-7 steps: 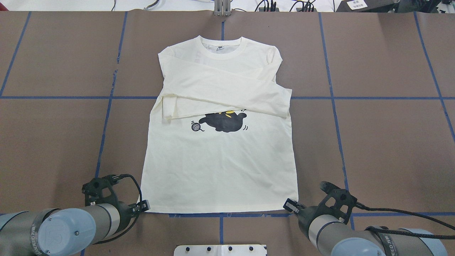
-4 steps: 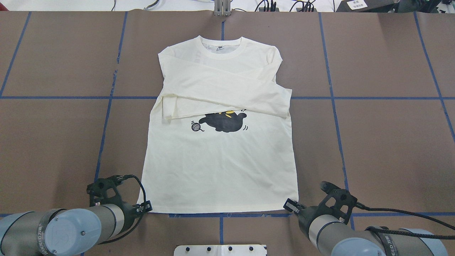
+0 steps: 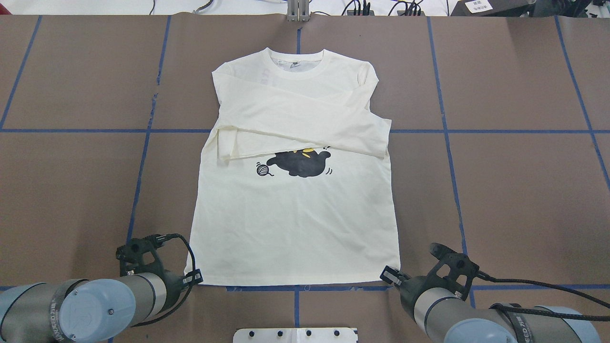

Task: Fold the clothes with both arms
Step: 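Move the left gripper to the hem and grasp both hem corners, then lift the hem with both grippers and fold it up toward the collar, then lay the hem near the collar and open both grippers, then lower the right gripper to the folded shirt's side edge and grasp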

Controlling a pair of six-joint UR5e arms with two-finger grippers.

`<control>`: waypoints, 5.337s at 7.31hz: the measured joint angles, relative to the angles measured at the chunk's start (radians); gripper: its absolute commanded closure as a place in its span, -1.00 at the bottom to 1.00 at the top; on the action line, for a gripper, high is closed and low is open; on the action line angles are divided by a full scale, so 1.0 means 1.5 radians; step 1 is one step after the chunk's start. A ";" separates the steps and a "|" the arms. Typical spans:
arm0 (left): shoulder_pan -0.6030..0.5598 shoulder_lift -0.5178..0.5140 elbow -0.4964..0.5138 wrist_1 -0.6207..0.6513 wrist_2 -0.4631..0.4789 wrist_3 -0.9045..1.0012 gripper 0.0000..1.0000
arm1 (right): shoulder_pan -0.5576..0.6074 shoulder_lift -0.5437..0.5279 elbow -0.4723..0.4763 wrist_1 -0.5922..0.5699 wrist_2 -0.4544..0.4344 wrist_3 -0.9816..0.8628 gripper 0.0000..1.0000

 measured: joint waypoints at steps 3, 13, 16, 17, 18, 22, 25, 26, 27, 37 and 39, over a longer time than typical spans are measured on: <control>-0.001 0.001 -0.069 0.043 -0.004 -0.007 1.00 | -0.001 -0.018 0.028 0.000 0.001 0.000 1.00; -0.300 -0.233 0.035 0.121 -0.118 0.207 1.00 | 0.336 0.099 -0.005 -0.001 0.278 -0.228 1.00; -0.418 -0.308 0.293 -0.045 -0.141 0.304 1.00 | 0.449 0.240 -0.232 0.004 0.317 -0.360 1.00; -0.432 -0.333 0.363 -0.092 -0.142 0.310 1.00 | 0.464 0.279 -0.301 0.005 0.319 -0.381 1.00; -0.437 -0.355 0.418 -0.125 -0.142 0.312 1.00 | 0.473 0.311 -0.356 0.007 0.320 -0.395 1.00; -0.440 -0.376 0.529 -0.229 -0.139 0.332 1.00 | 0.489 0.362 -0.512 0.122 0.327 -0.411 1.00; -0.437 -0.371 0.533 -0.236 -0.138 0.337 1.00 | 0.517 0.405 -0.589 0.147 0.356 -0.434 1.00; -0.437 -0.370 0.533 -0.236 -0.138 0.337 1.00 | 0.523 0.418 -0.612 0.152 0.364 -0.443 1.00; -0.437 -0.370 0.533 -0.236 -0.138 0.338 1.00 | 0.525 0.429 -0.640 0.171 0.368 -0.447 1.00; -0.434 -0.313 0.512 -0.321 -0.142 0.408 -0.01 | 0.497 0.200 -0.369 0.252 0.444 -0.351 -0.98; -0.434 -0.313 0.512 -0.321 -0.141 0.408 -0.01 | 0.415 0.170 -0.331 0.251 0.373 -0.249 -0.75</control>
